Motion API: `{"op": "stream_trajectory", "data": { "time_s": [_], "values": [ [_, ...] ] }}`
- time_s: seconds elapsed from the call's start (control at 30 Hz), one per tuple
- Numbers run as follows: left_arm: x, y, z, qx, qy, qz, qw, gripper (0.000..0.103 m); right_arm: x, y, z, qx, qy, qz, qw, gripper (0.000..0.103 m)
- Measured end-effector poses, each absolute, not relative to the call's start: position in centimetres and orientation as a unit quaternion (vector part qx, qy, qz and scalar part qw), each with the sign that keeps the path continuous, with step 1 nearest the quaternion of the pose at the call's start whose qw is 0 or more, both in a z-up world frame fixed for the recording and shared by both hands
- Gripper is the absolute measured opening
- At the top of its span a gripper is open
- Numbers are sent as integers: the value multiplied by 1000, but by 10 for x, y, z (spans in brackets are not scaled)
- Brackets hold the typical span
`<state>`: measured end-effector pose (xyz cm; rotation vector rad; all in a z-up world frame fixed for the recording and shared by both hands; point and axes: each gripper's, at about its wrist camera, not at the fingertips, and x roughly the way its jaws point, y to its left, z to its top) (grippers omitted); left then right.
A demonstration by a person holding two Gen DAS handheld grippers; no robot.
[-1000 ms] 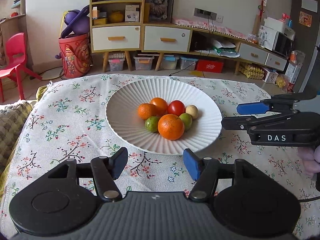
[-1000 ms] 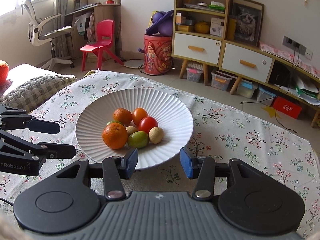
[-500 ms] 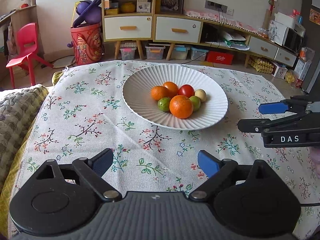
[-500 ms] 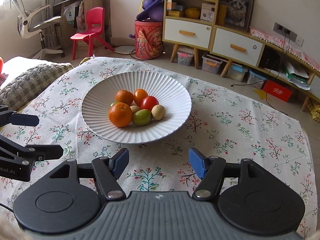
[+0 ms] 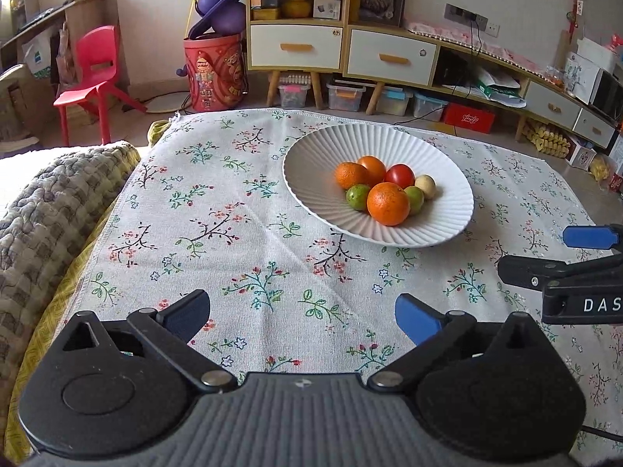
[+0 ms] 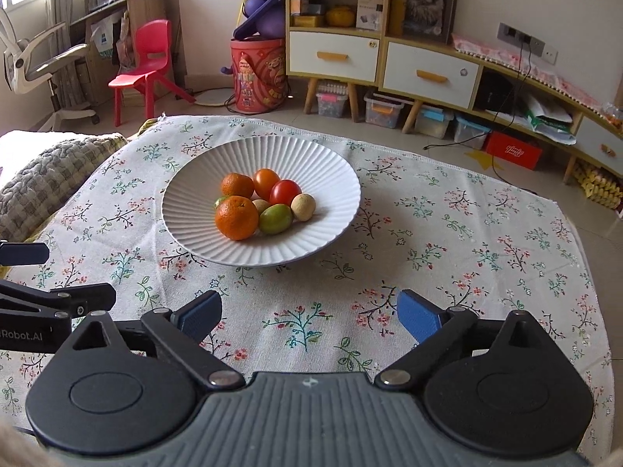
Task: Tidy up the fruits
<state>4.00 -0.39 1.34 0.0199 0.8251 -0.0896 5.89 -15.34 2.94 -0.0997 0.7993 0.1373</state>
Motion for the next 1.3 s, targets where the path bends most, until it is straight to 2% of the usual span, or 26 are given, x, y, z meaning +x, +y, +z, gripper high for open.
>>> {"op": "stream_trajectory", "data": {
  "time_s": [0.23,1.3],
  "values": [
    [40,-6,13,7,409,-7,912,92,57,-145,23,-64,397,51,914,102],
    [36,-16,13,33,400,3,916,92,55,-139,20,-72,404,46,911,102]
  ]
}}
